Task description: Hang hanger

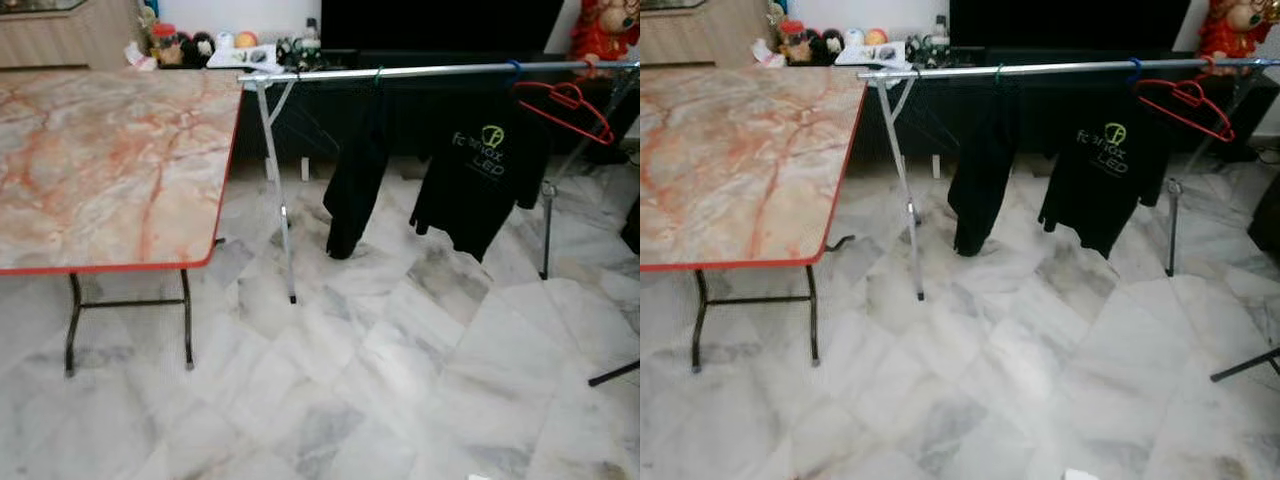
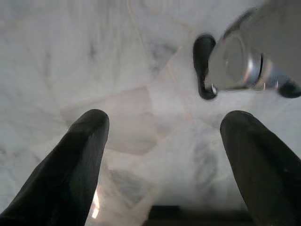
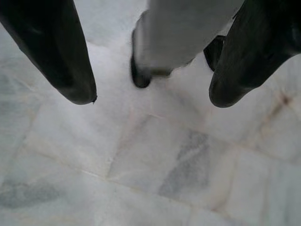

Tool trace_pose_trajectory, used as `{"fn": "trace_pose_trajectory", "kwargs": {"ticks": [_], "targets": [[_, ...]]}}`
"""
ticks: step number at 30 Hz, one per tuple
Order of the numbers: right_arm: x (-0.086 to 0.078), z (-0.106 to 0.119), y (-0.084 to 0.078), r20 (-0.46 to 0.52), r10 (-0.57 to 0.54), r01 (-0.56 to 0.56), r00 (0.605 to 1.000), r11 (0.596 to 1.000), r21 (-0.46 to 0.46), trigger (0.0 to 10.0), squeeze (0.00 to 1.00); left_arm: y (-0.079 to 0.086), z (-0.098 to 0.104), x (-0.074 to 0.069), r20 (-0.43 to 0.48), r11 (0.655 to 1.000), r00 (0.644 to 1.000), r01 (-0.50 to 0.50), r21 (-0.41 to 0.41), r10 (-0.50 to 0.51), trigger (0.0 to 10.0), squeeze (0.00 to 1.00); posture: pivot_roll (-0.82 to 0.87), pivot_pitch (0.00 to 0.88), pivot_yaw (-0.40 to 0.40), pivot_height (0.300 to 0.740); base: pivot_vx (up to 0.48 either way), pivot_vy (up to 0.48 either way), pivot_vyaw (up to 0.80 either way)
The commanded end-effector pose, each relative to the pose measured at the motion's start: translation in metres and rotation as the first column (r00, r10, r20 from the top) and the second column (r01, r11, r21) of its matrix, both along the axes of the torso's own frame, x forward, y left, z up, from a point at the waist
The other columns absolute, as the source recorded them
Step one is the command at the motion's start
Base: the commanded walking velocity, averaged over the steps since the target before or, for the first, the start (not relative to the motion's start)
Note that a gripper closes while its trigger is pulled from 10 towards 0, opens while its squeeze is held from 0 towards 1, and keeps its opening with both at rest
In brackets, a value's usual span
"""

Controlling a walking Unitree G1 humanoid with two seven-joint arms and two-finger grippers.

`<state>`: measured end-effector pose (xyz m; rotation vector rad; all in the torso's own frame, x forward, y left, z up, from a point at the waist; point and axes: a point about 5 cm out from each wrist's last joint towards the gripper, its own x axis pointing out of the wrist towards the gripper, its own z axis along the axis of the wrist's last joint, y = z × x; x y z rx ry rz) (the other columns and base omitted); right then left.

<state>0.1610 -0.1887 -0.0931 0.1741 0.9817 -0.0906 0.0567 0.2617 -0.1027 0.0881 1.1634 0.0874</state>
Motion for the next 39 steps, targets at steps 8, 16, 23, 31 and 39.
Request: {"fn": "trace_pose_trajectory", "kwargs": {"ticks": [8, 16, 23, 31, 39], "targets": [[-0.0043, -0.0008, -0.0070, -0.003, -0.037, 0.037, 0.999, 0.999, -0.030, 10.0, 0.00, -0.0063, -0.0013, 0.0044, 0.006, 1.000, 1.000, 0.011, -0.018, -0.011, 10.0, 0.00, 0.02, 0.111, 0.013, 0.740, 0.339, 0.000, -0.19], [-0.0021, 0.0001, -0.0058, 0.010, -0.025, 0.025, 1.000, 0.999, -0.024, 10.0, 0.00, -0.0066, -0.0014, 0.0047, 0.003, 1.000, 1.000, 0.014, -0.018, -0.014, 10.0, 0.00, 0.02, 0.112, 0.011, 0.740, 0.341, 0.000, 0.00], [0.0008, 0.0014, -0.0037, 0.027, 0.009, -0.008, 1.000, 0.999, -0.039, 10.0, 0.00, -0.0063, -0.0013, 0.0051, 0.001, 1.000, 1.000, 0.017, -0.017, -0.017, 10.0, 0.00, 0.02, 0.112, 0.011, 0.740, 0.342, 0.000, 0.37], [0.0005, 0.0013, -0.0048, 0.025, -0.022, 0.023, 0.999, 0.999, -0.037, 10.0, 0.00, -0.0065, -0.0015, 0.0049, -0.002, 1.000, 1.000, 0.021, -0.018, -0.021, 10.0, 0.00, 0.02, 0.106, 0.014, 0.740, 0.342, 0.000, 0.30], [0.0020, 0.0019, -0.0039, 0.031, -0.018, 0.019, 0.999, 0.999, -0.034, 10.0, 0.00, -0.0067, -0.0016, 0.0040, -0.004, 0.999, 1.000, 0.025, -0.019, -0.025, 10.0, 0.00, 0.02, 0.086, 0.017, 0.740, 0.342, 0.000, 0.00]]}}
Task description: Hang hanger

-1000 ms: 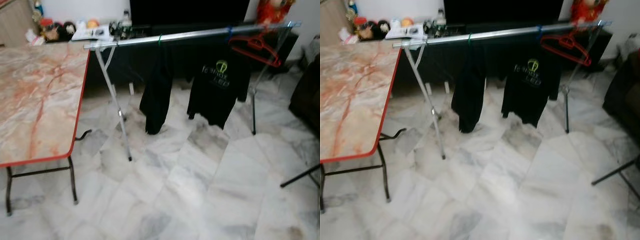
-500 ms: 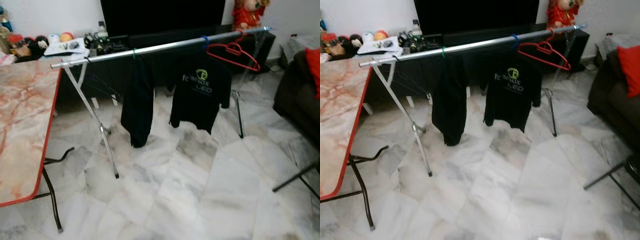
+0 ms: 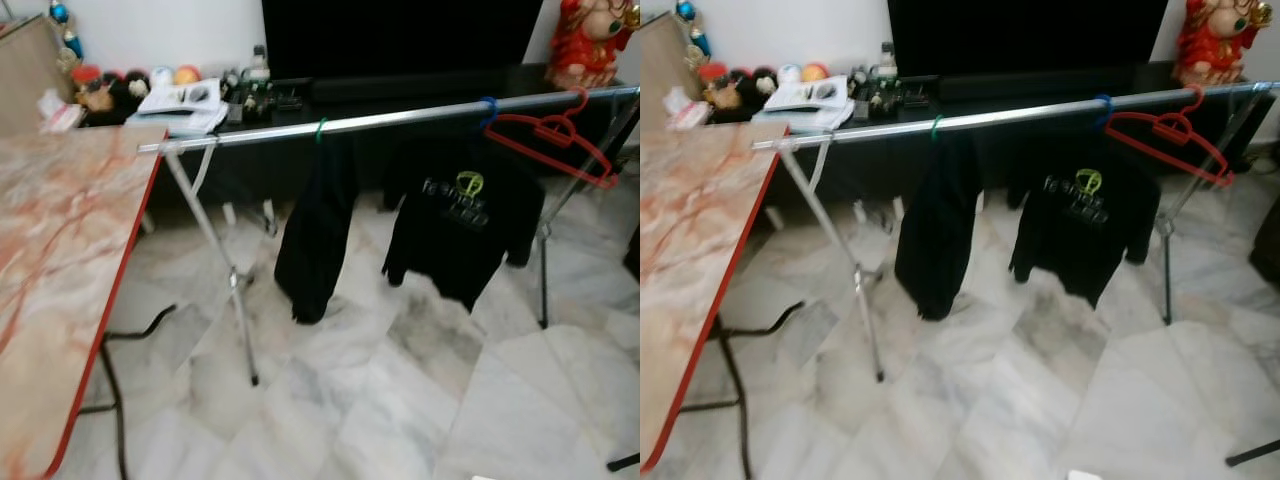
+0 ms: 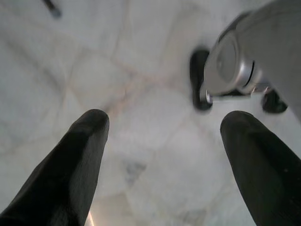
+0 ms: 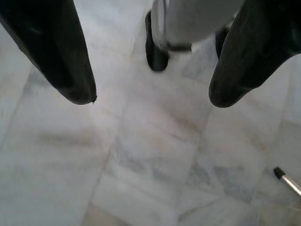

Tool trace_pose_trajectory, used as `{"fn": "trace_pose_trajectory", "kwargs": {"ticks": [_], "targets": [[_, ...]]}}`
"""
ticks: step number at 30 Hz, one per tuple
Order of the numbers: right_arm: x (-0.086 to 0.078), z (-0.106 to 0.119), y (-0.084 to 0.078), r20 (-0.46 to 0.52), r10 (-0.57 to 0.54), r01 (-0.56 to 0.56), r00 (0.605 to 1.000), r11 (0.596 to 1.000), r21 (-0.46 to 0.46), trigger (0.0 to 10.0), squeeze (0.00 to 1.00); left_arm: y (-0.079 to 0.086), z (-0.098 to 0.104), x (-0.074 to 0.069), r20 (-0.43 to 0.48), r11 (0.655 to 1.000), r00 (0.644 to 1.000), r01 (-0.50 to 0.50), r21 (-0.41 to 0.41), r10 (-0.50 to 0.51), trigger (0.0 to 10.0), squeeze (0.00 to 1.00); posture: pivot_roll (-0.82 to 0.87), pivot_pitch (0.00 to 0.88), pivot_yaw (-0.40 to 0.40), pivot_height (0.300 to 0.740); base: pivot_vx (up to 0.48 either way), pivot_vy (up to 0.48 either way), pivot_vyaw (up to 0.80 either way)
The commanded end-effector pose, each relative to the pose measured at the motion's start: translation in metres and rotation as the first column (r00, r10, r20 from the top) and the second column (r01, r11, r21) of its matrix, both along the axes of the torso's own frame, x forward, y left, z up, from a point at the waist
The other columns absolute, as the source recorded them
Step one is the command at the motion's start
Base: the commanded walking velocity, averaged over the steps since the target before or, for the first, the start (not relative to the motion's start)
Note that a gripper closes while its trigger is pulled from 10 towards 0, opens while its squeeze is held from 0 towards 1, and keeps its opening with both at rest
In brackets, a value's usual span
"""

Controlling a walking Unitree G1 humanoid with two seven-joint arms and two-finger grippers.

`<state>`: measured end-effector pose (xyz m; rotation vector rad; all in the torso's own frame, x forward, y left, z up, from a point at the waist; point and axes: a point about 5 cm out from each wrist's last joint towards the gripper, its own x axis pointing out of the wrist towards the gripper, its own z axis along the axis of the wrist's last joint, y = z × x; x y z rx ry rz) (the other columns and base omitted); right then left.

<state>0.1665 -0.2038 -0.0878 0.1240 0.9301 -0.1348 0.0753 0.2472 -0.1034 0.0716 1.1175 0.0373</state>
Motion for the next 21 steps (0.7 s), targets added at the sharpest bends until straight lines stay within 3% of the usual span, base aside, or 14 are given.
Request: {"fn": "trace_pose_trajectory", "kwargs": {"ticks": [1, 21], "targets": [[-0.0028, -0.0032, 0.0116, -0.014, 0.001, -0.001, 1.000, 0.999, 0.032, 10.0, 0.00, 0.0077, -0.0009, -0.0147, -0.050, 1.000, 0.999, -0.006, 0.019, 0.007, 10.0, 0.00, 0.02, 0.086, 0.017, 0.740, 0.341, 0.000, 0.00], [-0.0018, -0.0030, 0.0139, -0.013, 0.025, -0.025, 1.000, 0.999, 0.032, 10.0, 0.00, 0.0069, -0.0014, -0.0163, -0.053, 1.000, 0.999, -0.008, 0.020, 0.010, 10.0, 0.00, 0.01, 0.046, 0.014, 0.740, 0.341, 0.000, 0.00]]}}
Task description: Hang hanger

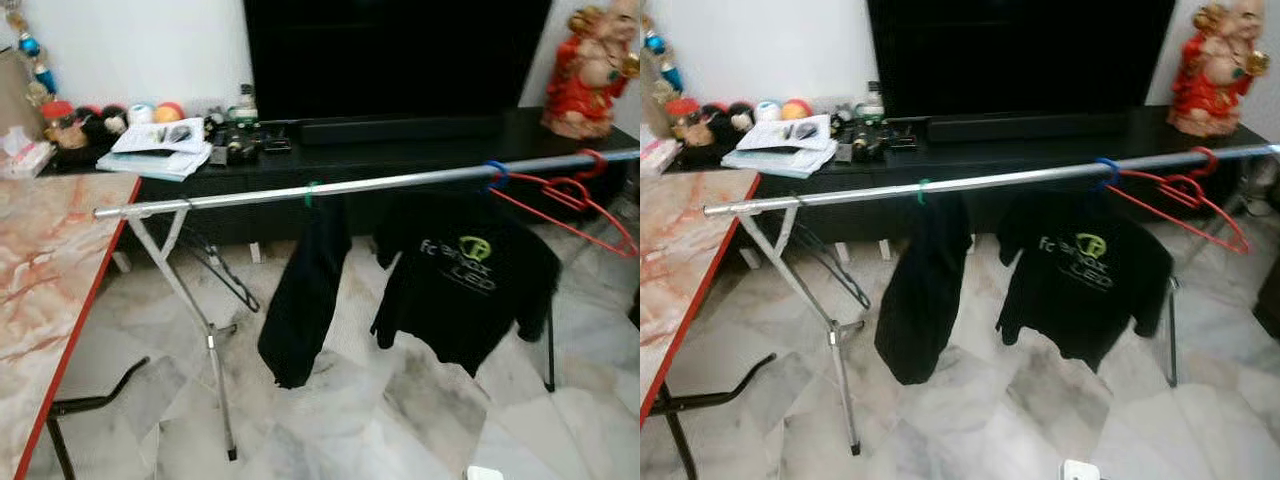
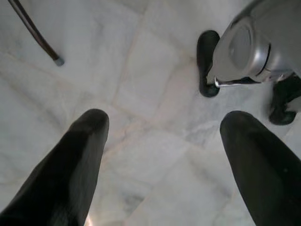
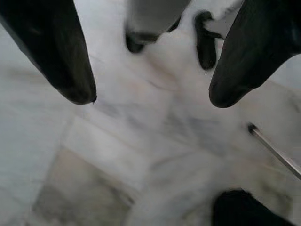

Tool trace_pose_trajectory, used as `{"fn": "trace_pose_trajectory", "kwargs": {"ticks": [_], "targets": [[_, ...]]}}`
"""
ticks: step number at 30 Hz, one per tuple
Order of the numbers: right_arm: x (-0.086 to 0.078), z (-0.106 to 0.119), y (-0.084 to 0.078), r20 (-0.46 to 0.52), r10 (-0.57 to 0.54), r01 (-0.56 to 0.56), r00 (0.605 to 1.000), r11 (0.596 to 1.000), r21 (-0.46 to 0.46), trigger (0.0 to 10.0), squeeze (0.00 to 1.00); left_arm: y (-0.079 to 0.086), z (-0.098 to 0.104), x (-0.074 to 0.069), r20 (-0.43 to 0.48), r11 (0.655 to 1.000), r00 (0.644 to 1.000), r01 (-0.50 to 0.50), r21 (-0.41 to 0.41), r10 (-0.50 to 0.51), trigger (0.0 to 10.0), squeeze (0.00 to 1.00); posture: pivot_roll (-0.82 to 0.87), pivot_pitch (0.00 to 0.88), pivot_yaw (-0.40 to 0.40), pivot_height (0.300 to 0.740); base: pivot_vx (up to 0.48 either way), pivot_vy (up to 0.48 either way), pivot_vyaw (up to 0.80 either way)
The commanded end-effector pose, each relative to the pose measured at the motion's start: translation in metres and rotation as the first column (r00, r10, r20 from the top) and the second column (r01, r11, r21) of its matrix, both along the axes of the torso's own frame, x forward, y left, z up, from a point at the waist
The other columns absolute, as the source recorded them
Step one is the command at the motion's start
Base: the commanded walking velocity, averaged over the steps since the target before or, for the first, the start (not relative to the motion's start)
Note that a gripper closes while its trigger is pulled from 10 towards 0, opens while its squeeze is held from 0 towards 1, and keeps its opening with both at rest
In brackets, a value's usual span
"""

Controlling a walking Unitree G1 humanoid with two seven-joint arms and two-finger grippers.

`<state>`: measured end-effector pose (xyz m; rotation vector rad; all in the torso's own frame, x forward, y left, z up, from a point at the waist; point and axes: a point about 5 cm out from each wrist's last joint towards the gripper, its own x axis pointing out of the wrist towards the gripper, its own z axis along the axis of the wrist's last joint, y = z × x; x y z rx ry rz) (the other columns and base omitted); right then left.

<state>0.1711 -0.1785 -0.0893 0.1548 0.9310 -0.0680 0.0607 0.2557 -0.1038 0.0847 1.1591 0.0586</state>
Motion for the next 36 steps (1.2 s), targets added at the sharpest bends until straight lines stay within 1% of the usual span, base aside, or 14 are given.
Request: {"fn": "trace_pose_trajectory", "kwargs": {"ticks": [1, 7, 14, 17, 19, 21, 22, 23, 25, 26, 27, 28, 32, 36], "targets": [[-0.006, -0.002, -0.011, -0.019, -0.018, 0.018, 1.000, 1.000, -0.024, 10.0, 0.00, -0.002, -0.001, -0.002, -0.011, 1.000, 1.000, 0.003, -0.001, -0.003, 10.0, 0.00, 0.01, 0.046, 0.014, 0.740, 0.334, 0.000, 0.00], [-0.004, 0.000, -0.012, -0.012, -0.016, 0.016, 1.000, 1.000, -0.025, 10.0, 0.00, -0.002, -0.001, 0.000, 0.011, 1.000, 1.000, -0.023, -0.010, 0.023, 10.0, 0.00, 0.02, 0.067, 0.008, 0.740, 0.000, 0.000, 0.00], [-0.001, 0.001, -0.012, 0.001, -0.002, 0.002, 1.000, 0.999, -0.038, 10.0, 0.00, -0.002, 0.000, 0.001, 0.010, 1.000, 1.000, -0.028, -0.007, 0.028, 10.0, 0.00, 0.01, 0.078, 0.005, 0.740, 0.000, 0.000, 0.00], [0.000, 0.002, -0.013, 0.013, -0.014, 0.015, 1.000, 0.999, -0.039, 10.0, 0.00, -0.001, 0.000, 0.003, 0.024, 1.000, 0.999, -0.025, 0.004, 0.025, 10.0, 0.00, 0.01, 0.083, 0.005, 0.740, 0.000, 0.000, 0.80], [-0.001, 0.001, -0.014, 0.008, -0.046, 0.046, 0.999, 0.999, -0.021, 10.0, 0.00, -0.001, 0.002, 0.005, 0.055, 0.999, 0.998, -0.034, 0.015, 0.033, 10.0, 0.00, 0.01, 0.083, 0.005, 0.740, 0.000, 0.000, 0.31], [-0.001, 0.001, -0.014, 0.002, -0.026, 0.026, 1.000, 0.999, -0.030, 10.0, 0.00, 0.000, 0.004, 0.008, 0.114, 0.998, 0.992, -0.065, 0.019, 0.062, 10.0, 0.00, 0.02, 0.087, 0.001, 0.740, 0.000, 0.000, 0.00], [-0.001, 0.001, -0.014, 0.002, -0.026, 0.026, 1.000, 0.999, -0.030, 10.0, 0.00, 0.000, 0.004, 0.008, 0.114, 0.998, 0.992, -0.065, 0.019, 0.062, 10.0, 0.00, 0.02, 0.087, 0.001, 0.740, 0.000, 0.000, 0.00], [-0.001, 0.001, -0.014, 0.002, -0.023, 0.023, 1.000, 0.999, -0.029, 10.0, 0.00, 0.001, 0.006, 0.011, 0.156, 0.997, 0.986, -0.069, 0.027, 0.064, 10.0, 0.00, 0.02, 0.087, 0.001, 0.740, 0.000, 0.000, 0.00], [-0.001, 0.001, -0.014, 0.003, -0.023, 0.023, 1.000, 0.999, -0.028, 10.0, 0.00, 0.001, 0.008, 0.014, 0.197, 0.996, 0.978, -0.075, 0.038, 0.066, 10.0, 0.00, 0.02, 0.087, 0.002, 0.740, 0.000, 0.000, 0.00], [0.000, 0.002, -0.014, 0.005, -0.026, 0.026, 1.000, 0.999, -0.026, 10.0, 0.00, 0.002, 0.010, 0.017, 0.240, 0.995, 0.968, -0.092, 0.042, 0.080, 10.0, 0.00, 0.02, 0.086, 0.003, 0.740, 0.000, 0.000, 0.00], [0.000, 0.002, -0.014, 0.005, -0.026, 0.026, 1.000, 0.999, -0.026, 10.0, 0.00, 0.002, 0.010, 0.017, 0.240, 0.995, 0.968, -0.092, 0.042, 0.080, 10.0, 0.00, 0.02, 0.086, 0.003, 0.740, 0.000, 0.000, 0.00], [0.000, 0.002, -0.014, 0.007, -0.027, 0.027, 1.000, 0.999, -0.025, 10.0, 0.00, 0.002, 0.012, 0.019, 0.273, 0.994, 0.959, -0.096, 0.044, 0.080, 10.0, 0.00, 0.02, 0.086, 0.002, 0.740, 0.000, 0.000, 0.00], [0.001, 0.002, -0.013, 0.009, -0.026, 0.027, 1.000, 0.999, -0.024, 10.0, 0.00, 0.002, 0.015, 0.022, 0.308, 0.995, 0.949, -0.089, 0.046, 0.070, 10.0, 0.00, 0.03, 0.083, 0.001, 0.740, 0.000, 0.000, 0.00], [0.004, 0.003, -0.012, 0.018, -0.025, 0.026, 1.000, 0.999, -0.020, 10.0, 0.00, 0.002, 0.019, 0.026, 0.370, 0.994, 0.926, -0.101, 0.038, 0.080, 10.0, 0.00, 0.02, 0.078, 0.000, 0.740, 0.000, 0.000, 0.00]]}}
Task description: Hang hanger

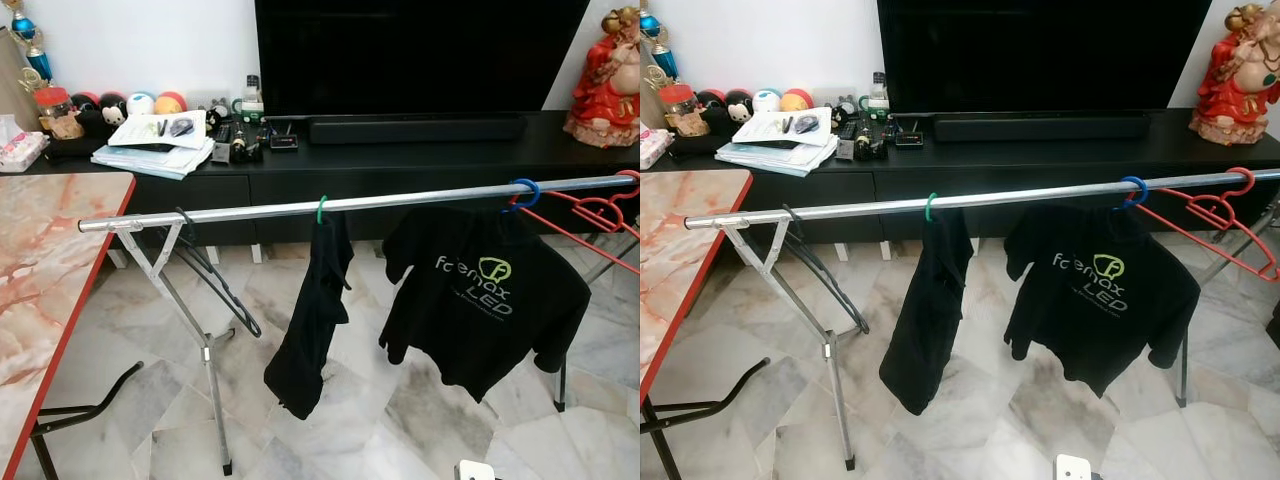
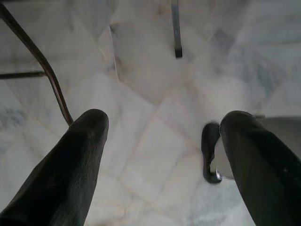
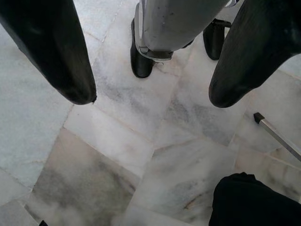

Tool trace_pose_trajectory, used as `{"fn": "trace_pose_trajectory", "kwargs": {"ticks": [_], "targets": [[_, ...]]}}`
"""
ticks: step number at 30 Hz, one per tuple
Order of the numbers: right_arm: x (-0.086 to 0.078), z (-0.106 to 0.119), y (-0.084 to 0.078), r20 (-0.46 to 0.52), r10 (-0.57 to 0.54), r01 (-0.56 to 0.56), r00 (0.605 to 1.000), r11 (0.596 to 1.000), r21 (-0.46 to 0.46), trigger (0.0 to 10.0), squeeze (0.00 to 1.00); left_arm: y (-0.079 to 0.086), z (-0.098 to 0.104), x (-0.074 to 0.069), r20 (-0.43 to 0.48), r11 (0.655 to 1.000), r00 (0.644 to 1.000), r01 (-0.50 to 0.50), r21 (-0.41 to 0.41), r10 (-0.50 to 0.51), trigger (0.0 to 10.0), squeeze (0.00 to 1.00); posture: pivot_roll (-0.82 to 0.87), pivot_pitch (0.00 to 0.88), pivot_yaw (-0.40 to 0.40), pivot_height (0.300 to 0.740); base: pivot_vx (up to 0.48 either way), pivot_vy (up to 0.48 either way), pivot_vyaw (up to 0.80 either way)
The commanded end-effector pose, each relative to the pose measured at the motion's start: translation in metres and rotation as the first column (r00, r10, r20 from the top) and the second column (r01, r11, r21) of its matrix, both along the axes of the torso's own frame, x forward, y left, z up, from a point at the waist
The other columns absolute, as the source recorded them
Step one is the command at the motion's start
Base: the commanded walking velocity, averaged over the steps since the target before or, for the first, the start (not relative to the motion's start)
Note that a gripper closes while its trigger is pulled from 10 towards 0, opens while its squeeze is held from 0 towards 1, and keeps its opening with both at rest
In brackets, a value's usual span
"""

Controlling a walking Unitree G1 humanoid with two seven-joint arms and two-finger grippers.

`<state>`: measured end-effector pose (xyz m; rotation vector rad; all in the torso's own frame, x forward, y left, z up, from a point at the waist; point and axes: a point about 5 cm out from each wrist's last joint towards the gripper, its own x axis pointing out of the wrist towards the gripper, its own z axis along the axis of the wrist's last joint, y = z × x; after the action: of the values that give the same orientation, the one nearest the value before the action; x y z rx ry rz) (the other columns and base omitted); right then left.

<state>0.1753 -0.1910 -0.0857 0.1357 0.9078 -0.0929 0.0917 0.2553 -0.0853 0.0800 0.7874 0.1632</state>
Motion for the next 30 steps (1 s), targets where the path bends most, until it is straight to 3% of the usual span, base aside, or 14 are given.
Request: {"fn": "trace_pose_trajectory", "kwargs": {"ticks": [1, 6, 19, 28, 29, 30], "targets": [[0.000, 0.000, 0.001, 0.000, -0.011, 0.011, 1.000, 1.000, 0.009, 10.0, 0.00, 0.002, 0.001, -0.003, 0.019, 1.000, 1.000, -0.004, 0.003, 0.004, 10.0, 0.00, 0.02, 0.076, 0.000, 0.740, 0.000, 0.000, 0.00], [0.002, 0.001, 0.000, 0.002, -0.010, 0.010, 1.000, 1.000, 0.007, 10.0, 0.00, -0.001, 0.005, 0.002, 0.085, 1.000, 0.996, 0.002, -0.027, 0.000, 10.0, 0.00, 0.04, 0.073, -0.001, 0.740, 0.000, 0.000, 0.00], [0.004, 0.001, 0.006, 0.010, -0.016, 0.015, 1.000, 1.000, 0.023, 10.0, 0.00, 0.000, 0.010, 0.007, 0.155, 0.997, 0.988, 0.000, -0.083, 0.013, 10.0, 0.00, 0.03, 0.061, 0.008, 0.740, 0.000, 0.000, 0.00], [0.003, 0.001, 0.001, 0.013, -0.025, 0.025, 1.000, 1.000, 0.010, 10.0, 0.00, -0.002, 0.013, 0.012, 0.187, 0.995, 0.980, 0.077, -0.070, -0.063, 10.0, 0.00, 0.02, 0.052, 0.015, 0.740, 0.000, 0.000, 0.00], [0.003, 0.001, 0.001, 0.013, -0.026, 0.026, 1.000, 1.000, 0.010, 10.0, 0.00, -0.011, 0.045, 0.081, 0.408, 0.984, 0.899, 0.176, 0.002, -0.162, 10.0, 0.00, 0.02, 0.049, 0.016, 0.740, 0.000, 0.000, 0.00], [0.003, 0.001, 0.001, 0.013, -0.027, 0.027, 1.000, 1.000, 0.009, 10.0, 0.00, -0.022, 0.077, 0.126, 0.557, 0.970, 0.798, 0.232, 0.066, -0.229, 10.0, 0.00, 0.02, 0.048, 0.015, 0.740, 0.000, 0.000, 0.00]]}}
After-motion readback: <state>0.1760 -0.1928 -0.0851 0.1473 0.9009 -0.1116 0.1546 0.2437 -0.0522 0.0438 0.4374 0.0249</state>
